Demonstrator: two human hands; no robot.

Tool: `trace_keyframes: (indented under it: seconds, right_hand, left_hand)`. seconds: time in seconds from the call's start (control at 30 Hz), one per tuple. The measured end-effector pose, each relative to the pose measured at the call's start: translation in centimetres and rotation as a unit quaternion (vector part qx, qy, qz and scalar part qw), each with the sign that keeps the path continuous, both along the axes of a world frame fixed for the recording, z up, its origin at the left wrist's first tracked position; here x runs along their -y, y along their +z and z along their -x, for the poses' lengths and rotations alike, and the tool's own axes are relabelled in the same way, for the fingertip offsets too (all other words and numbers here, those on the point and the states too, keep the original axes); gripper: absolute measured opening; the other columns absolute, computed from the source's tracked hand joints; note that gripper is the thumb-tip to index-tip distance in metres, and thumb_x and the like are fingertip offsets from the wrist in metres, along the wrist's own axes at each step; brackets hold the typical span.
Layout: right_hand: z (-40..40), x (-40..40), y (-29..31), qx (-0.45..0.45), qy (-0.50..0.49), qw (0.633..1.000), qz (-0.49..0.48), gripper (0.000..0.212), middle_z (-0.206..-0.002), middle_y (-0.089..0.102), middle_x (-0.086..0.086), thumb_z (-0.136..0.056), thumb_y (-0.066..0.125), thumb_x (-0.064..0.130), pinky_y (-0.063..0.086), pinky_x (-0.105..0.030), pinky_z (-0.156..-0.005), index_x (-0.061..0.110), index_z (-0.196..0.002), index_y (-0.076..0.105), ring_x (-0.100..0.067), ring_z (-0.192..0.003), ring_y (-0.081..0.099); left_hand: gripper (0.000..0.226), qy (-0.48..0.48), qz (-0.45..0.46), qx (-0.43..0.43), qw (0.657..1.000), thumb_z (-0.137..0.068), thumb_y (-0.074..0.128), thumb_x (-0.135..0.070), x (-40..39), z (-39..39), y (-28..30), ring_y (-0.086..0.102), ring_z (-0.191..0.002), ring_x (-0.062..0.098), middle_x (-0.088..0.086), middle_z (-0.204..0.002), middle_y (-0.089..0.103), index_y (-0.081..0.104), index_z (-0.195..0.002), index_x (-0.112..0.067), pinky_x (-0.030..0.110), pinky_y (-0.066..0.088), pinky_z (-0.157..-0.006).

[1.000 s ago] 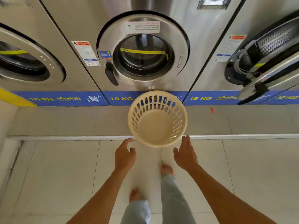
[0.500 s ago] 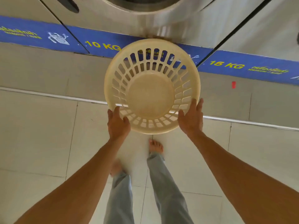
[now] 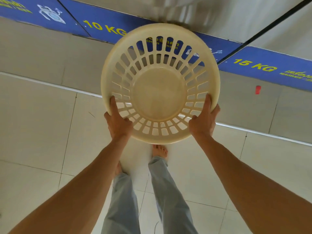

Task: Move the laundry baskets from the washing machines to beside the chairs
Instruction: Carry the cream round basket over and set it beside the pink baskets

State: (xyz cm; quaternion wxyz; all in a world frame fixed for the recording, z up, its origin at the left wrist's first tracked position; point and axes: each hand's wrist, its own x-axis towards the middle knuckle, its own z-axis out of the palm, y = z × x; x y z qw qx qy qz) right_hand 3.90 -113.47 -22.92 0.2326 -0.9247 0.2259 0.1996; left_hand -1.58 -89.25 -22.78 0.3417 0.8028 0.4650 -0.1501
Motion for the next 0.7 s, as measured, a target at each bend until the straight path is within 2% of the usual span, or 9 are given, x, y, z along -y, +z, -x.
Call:
trace_keyframes:
  seconds: [0.1,0.27,0.37,0.43,0.5,0.6,0.7]
  right_hand:
    - [0.0,0.0,0.4,0.018,0.012,1.000,-0.004,0.097,-0.152,0.025,-0.009,-0.084,0.067,-0.001,0.051,-0.034,-0.067,0.035,-0.157,0.014,-0.021,-0.082,0.050]
    - [-0.2,-0.8,2.1,0.040,0.029,0.999,-0.004,0.091,-0.155,0.028,-0.011,-0.089,0.062,0.000,0.046,-0.032,-0.071,0.033,-0.159,0.015,-0.019,-0.093,0.049]
    - [0.4,-2.1,4.2,0.048,0.057,0.997,-0.024,0.087,-0.157,0.029,-0.012,-0.091,0.059,0.002,0.051,-0.041,-0.082,0.029,-0.160,0.014,-0.034,-0.117,0.056]
    - [1.3,-3.7,5.8,0.048,0.079,0.995,-0.042,0.085,-0.159,0.029,-0.012,-0.092,0.059,0.006,0.051,-0.051,-0.091,0.026,-0.161,0.014,-0.040,-0.129,0.050]
    - [2.5,-5.6,7.5,0.040,0.099,0.993,-0.049,0.083,-0.161,0.027,-0.010,-0.093,0.058,0.010,0.049,-0.055,-0.094,0.026,-0.161,0.013,-0.041,-0.134,0.047]
    - [5.3,-9.0,9.9,0.025,0.154,0.986,-0.060,0.083,-0.162,0.026,-0.010,-0.092,0.060,0.016,0.051,-0.055,-0.091,0.027,-0.161,0.014,-0.042,-0.133,0.048]
    - [8.8,-12.5,12.1,0.008,0.222,0.972,-0.074,0.090,-0.162,0.026,-0.007,-0.088,0.062,0.010,0.056,-0.050,-0.081,0.029,-0.160,0.012,-0.038,-0.132,0.049]
  left_hand:
    - [0.094,-0.001,0.004,0.006,1.000,-0.087,0.054,0.000,-0.2,0.0,0.4,0.045,-0.078,0.020,0.013,-0.126,0.041,0.006,-0.152,-0.048,0.034,0.043,-0.068]
    - [0.096,0.017,-0.008,0.010,1.000,-0.082,0.053,0.002,-1.2,0.8,1.9,0.045,-0.087,0.024,0.009,-0.114,0.043,0.008,-0.154,-0.045,0.033,0.041,-0.069]
    - [0.095,0.044,0.003,-0.006,0.999,-0.085,0.055,-0.001,-2.7,2.8,3.5,0.044,-0.090,0.022,0.008,-0.116,0.044,0.008,-0.154,-0.045,0.031,0.041,-0.067]
    - [0.096,0.082,0.013,-0.020,0.996,-0.086,0.056,-0.001,-3.7,5.0,5.2,0.045,-0.092,0.022,0.010,-0.120,0.047,0.007,-0.155,-0.045,0.030,0.044,-0.066]
    - [0.097,0.116,0.018,-0.030,0.993,-0.084,0.056,0.001,-4.7,8.0,7.2,0.049,-0.093,0.024,0.012,-0.120,0.051,0.007,-0.155,-0.044,0.033,0.049,-0.067]
    - [0.101,0.165,0.022,-0.035,0.985,-0.080,0.054,0.003,-6.7,14.0,9.9,0.054,-0.094,0.027,0.013,-0.113,0.054,0.007,-0.156,-0.043,0.042,0.056,-0.077]
    - [0.104,0.229,0.026,-0.031,0.973,-0.076,0.053,0.006,-8.1,20.9,12.2,0.056,-0.092,0.031,0.010,-0.106,0.054,0.008,-0.155,-0.044,0.045,0.055,-0.073]
